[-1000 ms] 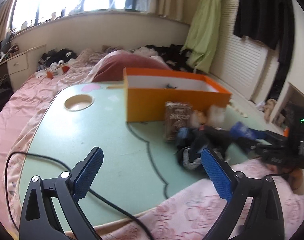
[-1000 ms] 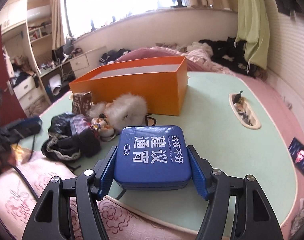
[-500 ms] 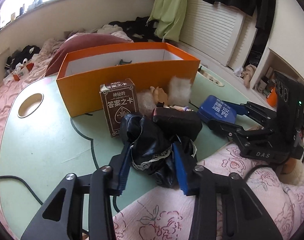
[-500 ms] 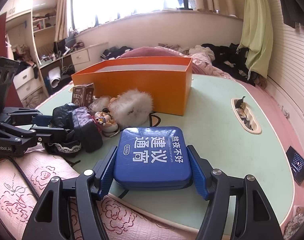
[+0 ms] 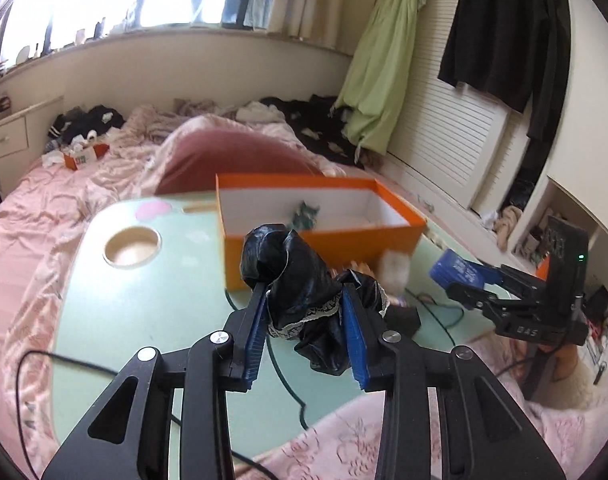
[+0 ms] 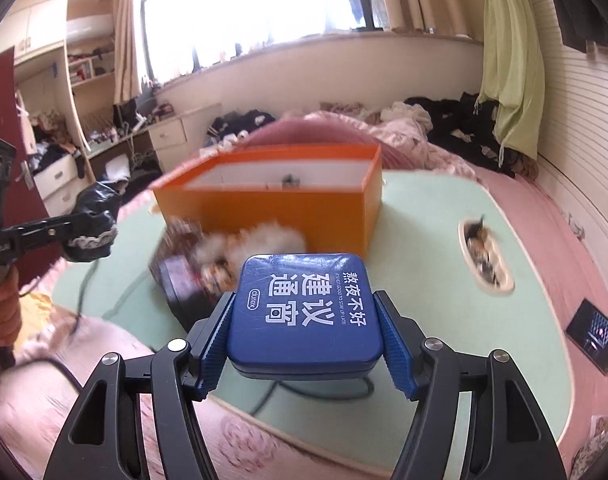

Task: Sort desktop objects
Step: 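Grasp the black bag with the left gripper, then lower the black bag into the box with left gripper while right lowers blue tin in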

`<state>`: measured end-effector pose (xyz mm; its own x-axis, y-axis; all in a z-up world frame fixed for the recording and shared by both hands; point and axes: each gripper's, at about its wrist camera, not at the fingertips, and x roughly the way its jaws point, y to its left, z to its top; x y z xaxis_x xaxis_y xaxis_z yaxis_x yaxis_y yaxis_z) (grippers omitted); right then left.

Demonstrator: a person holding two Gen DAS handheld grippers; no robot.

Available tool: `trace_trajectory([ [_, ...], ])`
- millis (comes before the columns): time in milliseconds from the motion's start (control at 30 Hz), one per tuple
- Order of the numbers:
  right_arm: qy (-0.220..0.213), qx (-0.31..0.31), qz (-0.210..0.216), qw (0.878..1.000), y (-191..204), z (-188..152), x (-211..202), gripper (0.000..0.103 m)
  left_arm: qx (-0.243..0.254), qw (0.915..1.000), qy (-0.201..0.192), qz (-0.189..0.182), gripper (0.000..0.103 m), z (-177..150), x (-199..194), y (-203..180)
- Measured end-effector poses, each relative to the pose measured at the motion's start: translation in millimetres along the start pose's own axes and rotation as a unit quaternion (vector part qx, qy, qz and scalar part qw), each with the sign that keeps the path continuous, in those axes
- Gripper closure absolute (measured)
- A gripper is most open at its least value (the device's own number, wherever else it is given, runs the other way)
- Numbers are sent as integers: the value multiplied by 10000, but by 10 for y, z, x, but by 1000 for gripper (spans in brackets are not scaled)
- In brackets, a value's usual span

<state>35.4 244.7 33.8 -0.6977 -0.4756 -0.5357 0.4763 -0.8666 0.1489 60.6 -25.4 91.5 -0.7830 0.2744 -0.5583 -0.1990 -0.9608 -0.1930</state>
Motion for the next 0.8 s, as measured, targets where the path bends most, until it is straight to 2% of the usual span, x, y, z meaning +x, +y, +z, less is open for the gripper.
trace_trajectory([
  [133, 75, 151, 239, 9996, -13, 403, 86, 36, -241, 9997, 65, -62, 66, 353, 229, 78],
  [233, 230, 126, 250, 9993, 3, 732, 322, 36, -552, 9978, 245, -256, 66, 588, 504, 155],
  [300, 417, 107, 240, 9988, 35, 884, 531, 36, -563, 9977, 304, -203, 66, 686, 657, 139],
  [467, 787, -232, -231, 9964, 119, 1006, 1087, 36, -688, 9959, 560, 196, 64, 845, 1135, 169],
  [567, 945, -443, -586, 9928, 118, 980, 1350, 36, -1055, 9924, 619, 98, 59, 841, 1303, 280],
  [633, 937, -434, -610, 9928, 77, 972, 1410, 36, -1127, 9919, 574, 93, 51, 829, 1330, 297],
  [667, 868, -419, -610, 9935, 62, 972, 1395, 33, -1108, 9922, 548, 150, 48, 819, 1317, 284],
  [700, 768, -403, -592, 9945, 55, 979, 1348, 25, -1075, 9927, 510, 191, 43, 800, 1283, 275],
  [767, 477, -369, -557, 9966, 54, 972, 1191, 15, -975, 9945, 371, 116, 43, 768, 1156, 247],
  [800, 310, -360, -552, 9973, 61, 955, 1071, 13, -916, 9953, 296, 52, 42, 738, 1062, 229],
])
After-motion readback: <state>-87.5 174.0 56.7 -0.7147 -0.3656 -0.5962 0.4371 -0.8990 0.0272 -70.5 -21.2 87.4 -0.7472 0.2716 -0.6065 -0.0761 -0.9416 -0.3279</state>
